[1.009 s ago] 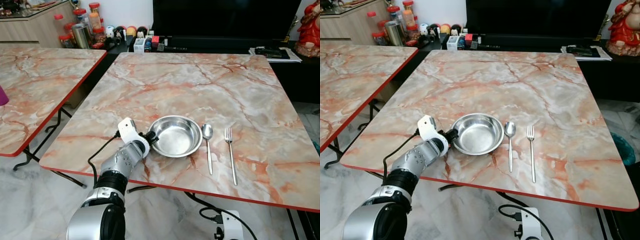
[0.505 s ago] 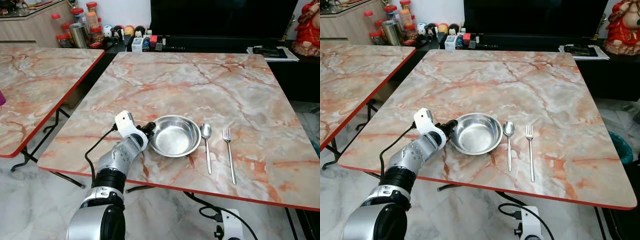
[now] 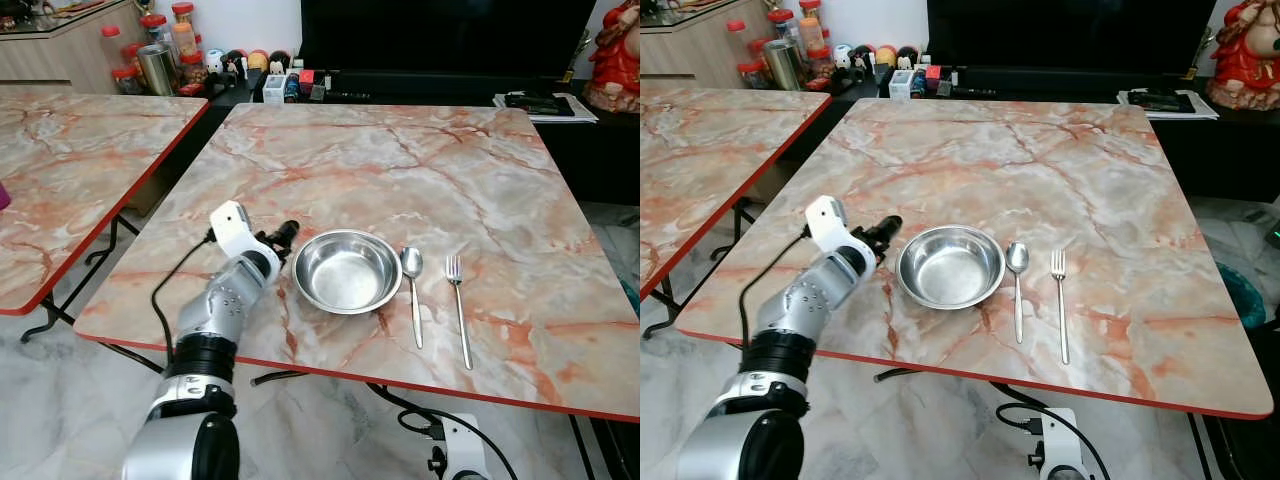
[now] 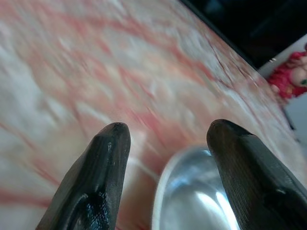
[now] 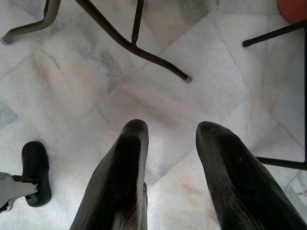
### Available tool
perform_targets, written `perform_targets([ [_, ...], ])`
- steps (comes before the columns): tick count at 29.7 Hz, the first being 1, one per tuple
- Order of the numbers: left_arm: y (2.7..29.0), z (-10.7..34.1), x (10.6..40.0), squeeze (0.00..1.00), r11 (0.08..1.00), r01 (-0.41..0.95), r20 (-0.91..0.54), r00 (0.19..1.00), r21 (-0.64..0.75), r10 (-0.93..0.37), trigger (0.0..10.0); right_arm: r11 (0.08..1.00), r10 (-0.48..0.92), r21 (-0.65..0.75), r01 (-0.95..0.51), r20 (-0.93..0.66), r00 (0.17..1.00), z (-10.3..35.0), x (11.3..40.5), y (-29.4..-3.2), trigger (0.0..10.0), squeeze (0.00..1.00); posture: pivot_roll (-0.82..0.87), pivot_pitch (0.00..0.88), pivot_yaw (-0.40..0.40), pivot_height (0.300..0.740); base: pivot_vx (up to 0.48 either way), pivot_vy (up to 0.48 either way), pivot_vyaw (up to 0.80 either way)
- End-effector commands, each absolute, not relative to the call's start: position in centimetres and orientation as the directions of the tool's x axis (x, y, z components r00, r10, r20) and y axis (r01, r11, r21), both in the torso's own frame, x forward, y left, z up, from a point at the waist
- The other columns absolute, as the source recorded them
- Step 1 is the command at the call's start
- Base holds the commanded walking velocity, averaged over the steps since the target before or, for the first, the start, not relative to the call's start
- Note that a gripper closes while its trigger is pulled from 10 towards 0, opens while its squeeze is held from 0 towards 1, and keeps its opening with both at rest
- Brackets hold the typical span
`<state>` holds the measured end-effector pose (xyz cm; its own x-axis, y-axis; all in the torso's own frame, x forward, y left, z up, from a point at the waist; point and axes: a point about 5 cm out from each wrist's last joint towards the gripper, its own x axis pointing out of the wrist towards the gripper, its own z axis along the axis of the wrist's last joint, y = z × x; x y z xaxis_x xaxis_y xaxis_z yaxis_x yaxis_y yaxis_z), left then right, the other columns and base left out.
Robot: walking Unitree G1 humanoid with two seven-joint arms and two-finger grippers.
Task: Setting the table
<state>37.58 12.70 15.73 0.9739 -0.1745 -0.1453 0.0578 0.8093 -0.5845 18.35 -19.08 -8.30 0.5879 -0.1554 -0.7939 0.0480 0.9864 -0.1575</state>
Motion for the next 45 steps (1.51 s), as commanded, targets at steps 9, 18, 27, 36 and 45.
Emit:
perform_targets([
  [9, 17.1, 17.1, 37.1, 0.00, 0.943, -0.002, 0.036, 0.999, -0.332, 0.015, 10.0, 0.987, -0.146, -0.160, 0.029, -0.794, 0.590, -8.2, 18.7, -19.0, 10.0, 0.00, 0.04, 0.000, 0.018, 0.736, 0.000, 0.000, 0.00],
  [18, 25.3, 14.4, 34.5, 0.00, 0.943, -0.327, 0.077, 0.943, 0.054, 0.323, 10.0, 0.987, -0.145, -0.161, 0.027, -0.791, 0.594, -8.1, 18.7, -19.1, 10.0, 0.00, 0.04, 0.000, 0.018, 0.736, 0.000, 0.000, 0.00],
  [27, 35.1, 10.2, 27.7, 0.00, 0.605, -0.712, 0.053, 0.662, 0.356, 0.747, 10.0, 0.987, -0.137, -0.160, 0.014, -0.793, 0.593, -8.2, 18.6, -18.9, 10.0, 0.00, 0.05, 0.000, 0.015, 0.736, 0.000, 0.000, 0.00],
  [36, 37.8, 3.5, 20.4, 0.00, 0.380, -0.747, -0.120, 0.379, 0.545, 0.917, 10.0, 0.988, -0.135, -0.155, 0.017, -0.795, 0.592, -8.3, 18.5, -18.7, 10.0, 0.00, 0.05, 0.000, 0.026, 0.736, 0.000, 0.000, 0.00],
  [45, 30.7, -4.5, 18.4, 0.00, 0.793, -0.488, -0.629, 0.499, 0.364, 0.596, 10.0, 0.988, -0.142, -0.154, 0.030, -0.796, 0.588, -8.4, 18.3, -18.8, 10.0, 0.00, 0.02, 0.000, 0.039, 0.736, 0.000, 0.000, 0.00],
])
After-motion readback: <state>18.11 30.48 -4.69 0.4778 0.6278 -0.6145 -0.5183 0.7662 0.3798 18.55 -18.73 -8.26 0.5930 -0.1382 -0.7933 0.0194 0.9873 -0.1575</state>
